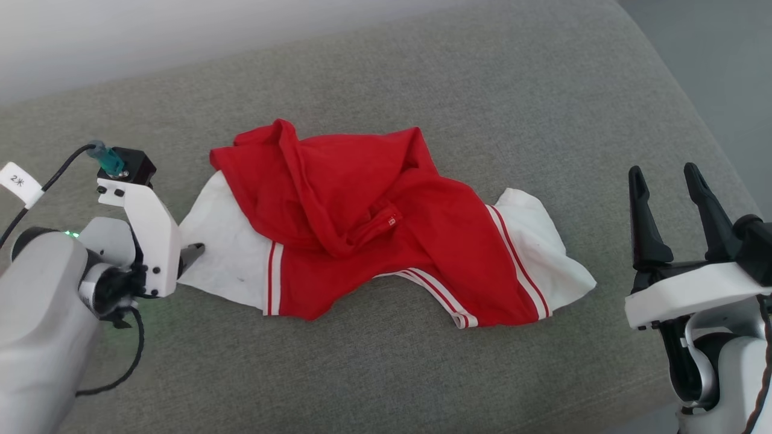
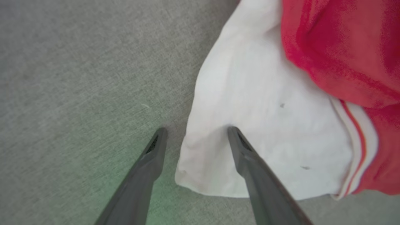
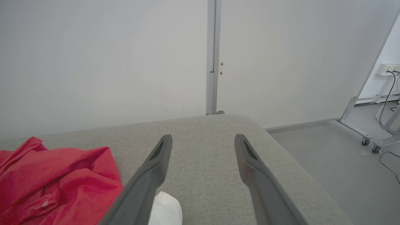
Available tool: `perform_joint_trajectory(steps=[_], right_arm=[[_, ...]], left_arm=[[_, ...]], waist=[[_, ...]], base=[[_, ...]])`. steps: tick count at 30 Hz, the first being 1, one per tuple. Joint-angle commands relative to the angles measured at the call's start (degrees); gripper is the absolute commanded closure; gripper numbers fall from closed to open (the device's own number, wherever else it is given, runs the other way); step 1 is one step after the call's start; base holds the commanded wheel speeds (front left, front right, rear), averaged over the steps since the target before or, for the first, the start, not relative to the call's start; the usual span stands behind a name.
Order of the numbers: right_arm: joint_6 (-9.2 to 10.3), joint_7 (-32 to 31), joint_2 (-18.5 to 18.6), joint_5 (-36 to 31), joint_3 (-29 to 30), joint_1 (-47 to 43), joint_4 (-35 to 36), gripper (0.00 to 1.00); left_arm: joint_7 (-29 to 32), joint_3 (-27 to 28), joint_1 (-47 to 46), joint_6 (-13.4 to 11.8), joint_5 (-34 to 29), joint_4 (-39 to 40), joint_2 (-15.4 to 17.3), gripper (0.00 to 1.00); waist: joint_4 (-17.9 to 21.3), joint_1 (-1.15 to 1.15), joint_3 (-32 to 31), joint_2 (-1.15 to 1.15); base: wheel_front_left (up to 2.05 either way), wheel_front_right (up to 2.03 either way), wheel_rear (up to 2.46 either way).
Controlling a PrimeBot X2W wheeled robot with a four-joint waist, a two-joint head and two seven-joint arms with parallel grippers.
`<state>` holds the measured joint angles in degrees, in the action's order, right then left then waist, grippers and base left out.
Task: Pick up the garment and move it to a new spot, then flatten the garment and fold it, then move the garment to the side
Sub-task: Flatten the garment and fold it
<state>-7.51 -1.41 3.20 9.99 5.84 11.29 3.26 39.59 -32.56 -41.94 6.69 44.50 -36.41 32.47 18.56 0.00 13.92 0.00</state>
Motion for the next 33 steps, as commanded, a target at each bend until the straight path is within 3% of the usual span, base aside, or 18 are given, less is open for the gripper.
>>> perform_joint_trajectory(steps=[1,7,12,14,19,26,33], right_arm=[[0.04,0.44,-0.27,0.13,-0.11,0.96,-0.17,0.00],[0.04,0.47,-0.33,0.44,0.00,1.32,-0.99,0.00],[0.04,0.16,-0.34,0.33,0.01,2.14,-1.17,0.00],[0.04,0.16,-0.35,0.13,0.00,2.33,-1.31,0.00],[0.04,0.55,-0.28,-0.58,0.37,3.29,-1.34,0.00],[0.04,-0.40,-0.01,-1.24,1.61,2.79,-0.78,0.00],[0.04,-1.56,0.63,-1.57,2.74,1.77,0.47,0.00]], left_arm=[[2.11,-0.77,-0.81,-0.68,-1.02,-1.43,0.11,0.00],[9.26,-2.96,-0.42,-4.08,-1.17,-6.78,-1.08,0.00],[15.43,-3.99,1.15,-5.49,0.81,-8.79,-3.36,0.00],[17.91,-4.09,1.60,-5.44,1.89,-8.68,-4.44,1.00],[16.48,-2.49,0.10,-5.51,2.99,-4.62,-3.73,1.00],[14.44,0.43,-0.41,-7.59,3.01,0.98,1.57,1.00],[15.02,3.75,4.75,-12.07,4.38,7.76,7.78,1.00]], waist=[[0.50,0.00,0.60,0.00],[0.28,0.00,1.41,0.00],[-0.30,0.00,1.84,0.00],[-0.71,0.00,1.99,0.00],[-2.38,0.00,2.01,0.00],[-5.19,0.00,0.54,0.00],[-8.35,0.00,-0.62,0.00]], base=[[0.00,0.00,0.00],[0.00,0.00,0.00],[0.00,0.00,0.00],[0.00,0.00,0.00],[0.00,0.00,0.00],[0.00,0.00,0.00],[0.00,0.00,0.00]])
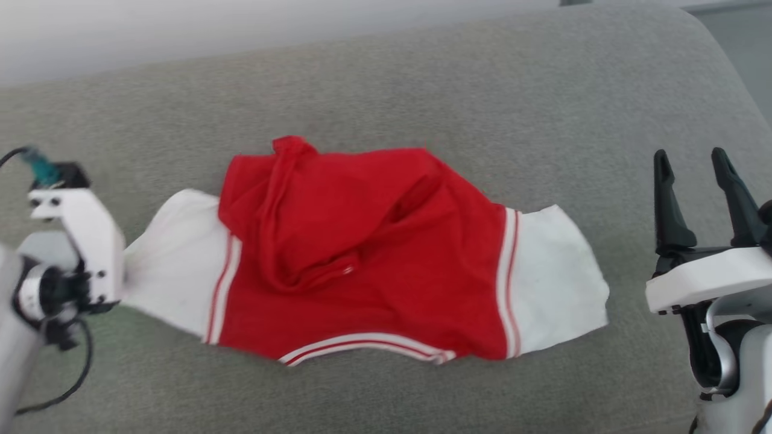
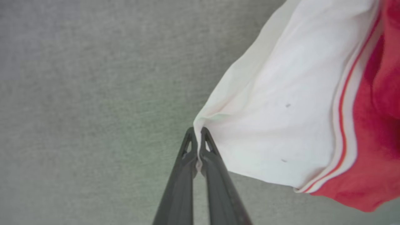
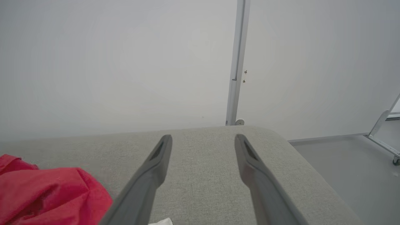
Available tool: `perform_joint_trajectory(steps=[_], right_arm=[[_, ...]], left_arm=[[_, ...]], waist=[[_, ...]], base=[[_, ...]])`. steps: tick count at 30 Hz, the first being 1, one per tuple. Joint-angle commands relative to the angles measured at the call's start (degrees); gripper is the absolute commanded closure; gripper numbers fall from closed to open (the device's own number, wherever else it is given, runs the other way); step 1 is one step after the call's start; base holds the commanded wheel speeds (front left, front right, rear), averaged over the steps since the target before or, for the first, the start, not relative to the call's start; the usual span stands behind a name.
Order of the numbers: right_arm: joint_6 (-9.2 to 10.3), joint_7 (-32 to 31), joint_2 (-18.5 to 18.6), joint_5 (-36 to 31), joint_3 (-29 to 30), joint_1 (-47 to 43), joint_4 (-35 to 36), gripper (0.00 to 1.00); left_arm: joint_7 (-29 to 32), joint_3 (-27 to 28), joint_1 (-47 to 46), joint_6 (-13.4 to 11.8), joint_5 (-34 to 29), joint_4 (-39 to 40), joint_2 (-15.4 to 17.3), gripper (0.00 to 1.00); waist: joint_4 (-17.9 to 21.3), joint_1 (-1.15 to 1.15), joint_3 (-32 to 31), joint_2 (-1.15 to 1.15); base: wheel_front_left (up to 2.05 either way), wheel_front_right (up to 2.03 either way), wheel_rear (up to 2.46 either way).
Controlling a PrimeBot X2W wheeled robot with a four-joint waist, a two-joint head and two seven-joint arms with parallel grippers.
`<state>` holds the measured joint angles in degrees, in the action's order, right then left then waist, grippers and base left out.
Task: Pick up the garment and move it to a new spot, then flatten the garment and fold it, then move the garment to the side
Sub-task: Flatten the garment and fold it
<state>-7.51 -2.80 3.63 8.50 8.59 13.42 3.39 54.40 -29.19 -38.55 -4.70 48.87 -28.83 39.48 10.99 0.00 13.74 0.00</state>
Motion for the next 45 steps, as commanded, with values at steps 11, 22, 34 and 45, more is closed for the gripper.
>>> perform_joint_trajectory(steps=[11,22,34,45], right_arm=[[0.04,-1.72,0.85,0.43,-0.05,-1.30,1.31,0.00],[0.04,-2.67,1.30,0.97,-0.18,-1.64,2.44,0.00],[0.04,-7.32,1.80,2.41,-2.33,-3.09,3.34,0.00],[0.04,-28.53,9.73,10.05,-10.83,-5.82,-0.77,0.00]], left_arm=[[2.02,3.65,12.72,-7.81,4.46,9.47,4.28,1.00],[-0.21,2.61,10.97,-6.46,3.34,10.12,2.57,0.00],[1.28,-1.75,10.42,-5.31,0.94,1.81,0.67,0.16],[-0.87,-2.39,8.54,-2.13,2.57,1.18,-3.65,1.00]], waist=[[-3.71,0.00,-1.72,0.00],[-3.82,0.00,-1.68,0.00],[-1.96,0.00,0.86,0.00],[-4.46,0.00,2.70,0.00]], base=[[0.00,0.00,0.00],[0.00,0.00,0.00],[0.00,0.00,0.00],[0.00,0.00,0.00]])
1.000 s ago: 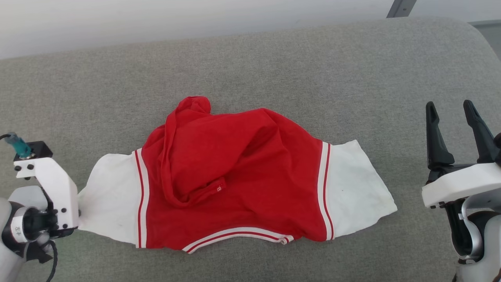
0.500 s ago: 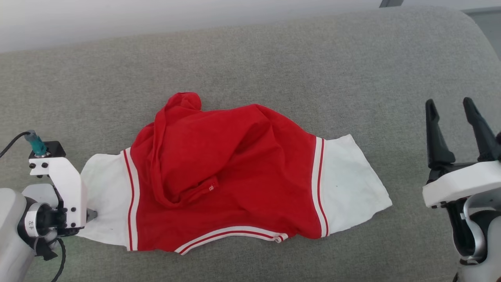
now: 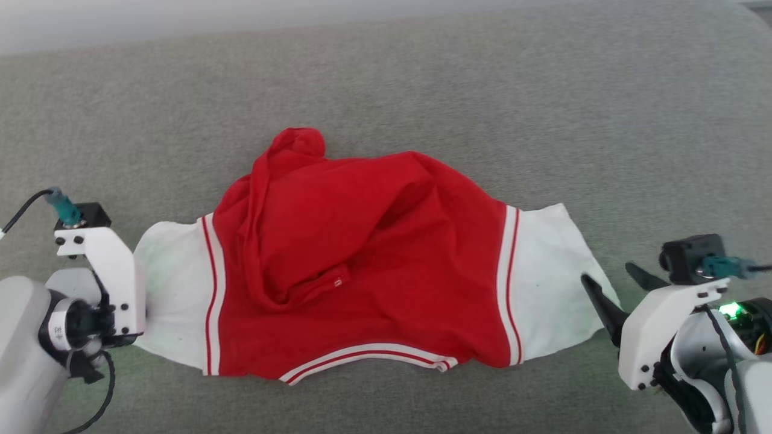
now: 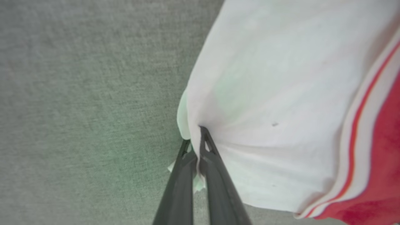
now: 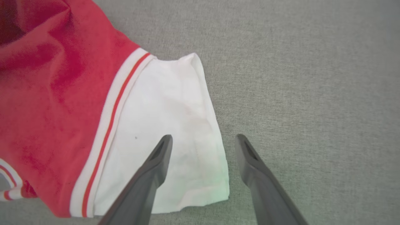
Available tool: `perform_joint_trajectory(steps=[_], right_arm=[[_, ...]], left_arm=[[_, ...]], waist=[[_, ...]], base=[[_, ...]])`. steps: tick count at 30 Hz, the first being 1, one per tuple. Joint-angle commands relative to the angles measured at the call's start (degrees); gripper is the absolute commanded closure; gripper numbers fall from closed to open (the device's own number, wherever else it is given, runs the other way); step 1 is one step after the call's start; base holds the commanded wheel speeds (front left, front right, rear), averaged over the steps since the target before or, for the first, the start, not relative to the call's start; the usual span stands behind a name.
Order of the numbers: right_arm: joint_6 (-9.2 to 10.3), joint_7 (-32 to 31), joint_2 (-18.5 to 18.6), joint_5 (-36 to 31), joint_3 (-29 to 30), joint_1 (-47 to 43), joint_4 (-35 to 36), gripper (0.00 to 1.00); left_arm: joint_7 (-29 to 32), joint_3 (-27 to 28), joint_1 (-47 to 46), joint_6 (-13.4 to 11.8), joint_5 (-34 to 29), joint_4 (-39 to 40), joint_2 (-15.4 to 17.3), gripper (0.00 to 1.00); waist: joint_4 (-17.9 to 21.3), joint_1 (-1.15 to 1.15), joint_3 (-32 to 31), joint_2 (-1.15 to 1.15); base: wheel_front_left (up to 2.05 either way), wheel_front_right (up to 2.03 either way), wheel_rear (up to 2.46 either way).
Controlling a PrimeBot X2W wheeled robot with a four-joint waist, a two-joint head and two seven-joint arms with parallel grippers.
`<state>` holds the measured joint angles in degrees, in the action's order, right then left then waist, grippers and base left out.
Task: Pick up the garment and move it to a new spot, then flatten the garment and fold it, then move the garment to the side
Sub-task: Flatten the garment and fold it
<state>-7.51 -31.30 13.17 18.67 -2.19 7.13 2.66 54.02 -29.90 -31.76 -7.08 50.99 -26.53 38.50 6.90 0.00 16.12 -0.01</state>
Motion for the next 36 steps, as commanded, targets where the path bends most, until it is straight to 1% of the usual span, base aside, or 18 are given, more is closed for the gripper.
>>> perform_joint_trajectory(steps=[1,2,4,8,12,14,15,16,17,18,19,20,21,23,29,30,36], right_arm=[[0.04,-1.44,1.31,0.30,-0.90,0.81,-0.52,0.00],[0.04,-2.58,1.75,1.32,-1.45,1.32,-1.14,0.00],[0.04,-4.20,3.98,0.82,-2.34,2.53,-2.65,0.00],[0.03,-8.53,5.82,2.56,-4.68,4.20,-6.98,0.00],[-0.06,-14.92,5.63,7.17,-8.64,4.03,-12.95,0.00],[-0.23,-18.20,5.74,9.94,-11.63,3.76,-15.57,0.00],[-0.25,-19.80,5.78,11.38,-13.04,3.65,-16.78,0.07],[-0.28,-20.69,6.22,12.59,-14.58,3.76,-17.46,0.89],[-0.32,-21.39,6.81,13.71,-15.84,4.06,-17.85,1.00],[-0.32,-21.39,6.81,13.71,-15.84,4.06,-17.85,1.00],[-0.32,-20.82,7.79,16.41,-16.86,5.31,-17.90,1.00],[-0.30,-20.43,8.59,17.15,-16.49,6.20,-17.93,1.00],[-0.30,-20.43,8.59,17.15,-16.49,6.20,-17.93,1.00],[-0.18,-20.05,9.63,19.23,-15.50,7.82,-17.04,1.00],[-0.16,-20.22,11.81,25.28,-10.05,11.49,-11.03,1.00],[-0.10,-20.79,12.46,26.77,-8.29,12.64,-8.99,1.00],[-0.10,-23.18,12.70,29.36,-5.20,16.16,-4.95,1.00]], left_arm=[[-0.80,-1.71,1.22,0.54,0.50,-1.06,-3.11,1.00],[-0.96,-1.82,0.81,0.61,0.26,-1.19,-3.40,1.00],[-1.21,-2.20,0.05,0.90,-0.04,-1.25,-4.09,1.00],[-1.81,-2.80,-1.37,1.78,-0.16,-1.11,-5.53,1.00],[-2.16,-3.27,-2.33,2.33,-0.38,-1.40,-6.71,1.00],[-2.35,-3.44,-2.70,2.53,-0.42,-1.59,-7.08,1.00],[-2.63,-3.39,-2.87,2.62,-0.41,-1.66,-7.35,1.00],[-2.87,-3.27,-3.08,2.71,-0.14,-1.76,-7.70,1.00],[-3.07,-3.29,-3.25,2.91,-0.06,-1.88,-7.93,1.00],[-3.07,-3.29,-3.25,2.91,-0.06,-1.88,-7.93,1.00],[-3.44,-3.40,-3.40,3.04,-0.14,-2.26,-7.98,1.00],[-3.69,-3.25,-3.47,3.23,-0.04,-2.31,-7.97,1.00],[-3.69,-3.25,-3.47,3.23,-0.04,-2.31,-7.97,1.00],[-4.39,-2.68,-4.03,3.34,0.30,-2.15,-7.93,1.00],[-3.66,-1.19,-6.50,3.45,1.24,0.19,-6.52,1.00],[-3.07,-0.64,-7.51,3.46,0.95,1.43,-5.42,1.00],[-0.23,0.24,-10.48,2.50,1.99,5.84,-4.46,1.00]], waist=[[-0.73,0.00,0.55,0.01],[-1.03,0.00,0.80,0.01],[-1.77,0.00,1.23,0.01],[-3.24,0.00,2.11,0.01],[-4.50,0.00,2.62,0.01],[-4.97,0.00,2.81,0.01],[-5.22,0.00,2.88,0.01],[-5.45,0.00,2.94,0.01],[-5.67,0.00,2.98,0.01],[-5.67,0.00,2.98,0.01],[-5.95,0.00,2.91,0.01],[-6.06,0.00,2.82,0.01],[-6.06,0.00,2.82,0.01],[-6.25,0.00,2.47,0.01],[-6.52,0.00,-0.04,0.01],[-6.50,0.00,-1.22,0.01],[-6.41,0.00,-5.34,0.01]], base=[[0.00,0.00,0.00],[0.00,0.00,0.00],[0.00,0.00,0.00],[0.00,0.00,0.00],[0.00,0.00,0.00],[0.00,0.00,0.00],[0.00,0.00,0.00],[0.00,0.00,0.00],[0.00,0.00,0.00],[0.00,0.00,0.00],[0.00,0.00,0.00],[0.00,0.00,0.00],[0.00,0.00,0.00],[0.00,0.00,0.00],[0.00,0.00,0.00],[0.00,0.00,0.00],[0.00,0.00,0.00]])
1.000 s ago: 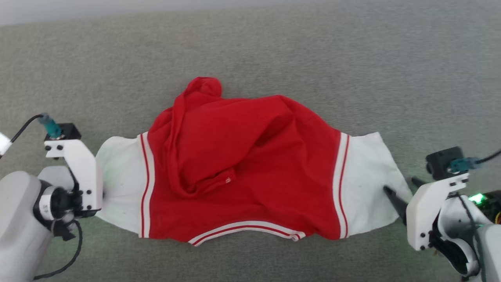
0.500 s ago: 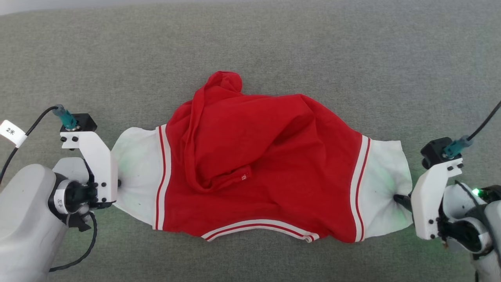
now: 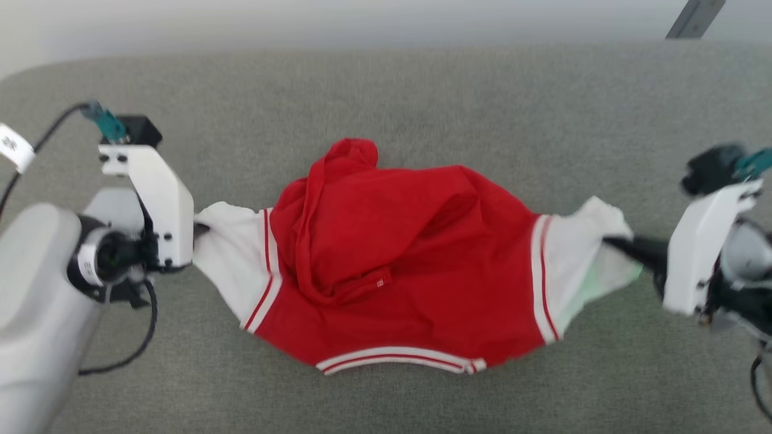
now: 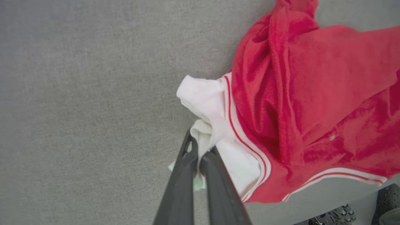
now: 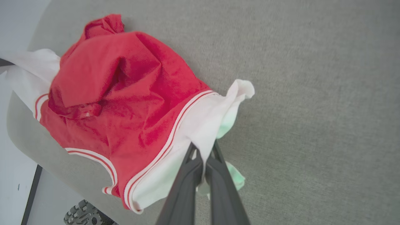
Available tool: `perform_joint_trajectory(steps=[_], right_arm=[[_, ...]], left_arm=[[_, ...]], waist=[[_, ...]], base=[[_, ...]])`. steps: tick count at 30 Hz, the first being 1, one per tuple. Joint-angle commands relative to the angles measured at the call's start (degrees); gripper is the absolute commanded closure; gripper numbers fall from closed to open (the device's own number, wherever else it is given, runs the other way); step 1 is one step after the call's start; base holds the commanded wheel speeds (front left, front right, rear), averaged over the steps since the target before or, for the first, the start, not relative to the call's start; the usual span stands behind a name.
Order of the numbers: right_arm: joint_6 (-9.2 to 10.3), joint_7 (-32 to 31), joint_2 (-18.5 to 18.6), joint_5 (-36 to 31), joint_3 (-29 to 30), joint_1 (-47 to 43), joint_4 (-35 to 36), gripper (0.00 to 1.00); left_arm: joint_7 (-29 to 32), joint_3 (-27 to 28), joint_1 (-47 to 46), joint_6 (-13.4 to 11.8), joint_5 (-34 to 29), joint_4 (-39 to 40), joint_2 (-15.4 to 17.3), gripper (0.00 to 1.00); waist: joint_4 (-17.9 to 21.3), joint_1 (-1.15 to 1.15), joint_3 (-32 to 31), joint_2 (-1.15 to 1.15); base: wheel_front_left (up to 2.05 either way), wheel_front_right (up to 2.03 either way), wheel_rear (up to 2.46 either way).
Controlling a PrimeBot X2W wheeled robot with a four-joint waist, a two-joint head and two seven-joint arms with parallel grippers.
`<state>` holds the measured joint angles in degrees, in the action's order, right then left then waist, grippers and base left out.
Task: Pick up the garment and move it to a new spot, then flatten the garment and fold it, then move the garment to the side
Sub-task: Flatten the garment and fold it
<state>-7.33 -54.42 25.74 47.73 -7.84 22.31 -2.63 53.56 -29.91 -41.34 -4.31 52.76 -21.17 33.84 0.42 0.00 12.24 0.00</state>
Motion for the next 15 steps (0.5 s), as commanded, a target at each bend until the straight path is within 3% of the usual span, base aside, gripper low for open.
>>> perform_joint_trajectory(steps=[1,6,15], right_arm=[[-0.28,-0.55,-0.04,0.59,0.95,1.92,0.77,1.00],[-0.28,-0.35,-3.18,0.63,5.56,7.05,0.56,1.00],[-0.28,0.10,-12.55,-1.60,15.27,18.96,-4.83,1.00]], left_arm=[[0.55,0.53,-1.63,-0.40,0.19,1.21,0.55,1.00],[1.88,2.46,-5.08,-1.14,1.79,3.74,0.91,1.00],[1.91,6.61,-12.84,-2.34,4.55,4.33,-0.60,1.00]], waist=[[0.10,0.00,-2.12,0.00],[0.52,0.00,-5.66,0.00],[1.51,0.00,-10.35,0.00]], base=[[0.00,0.00,0.00],[0.00,0.00,0.00],[0.00,0.00,0.00]])
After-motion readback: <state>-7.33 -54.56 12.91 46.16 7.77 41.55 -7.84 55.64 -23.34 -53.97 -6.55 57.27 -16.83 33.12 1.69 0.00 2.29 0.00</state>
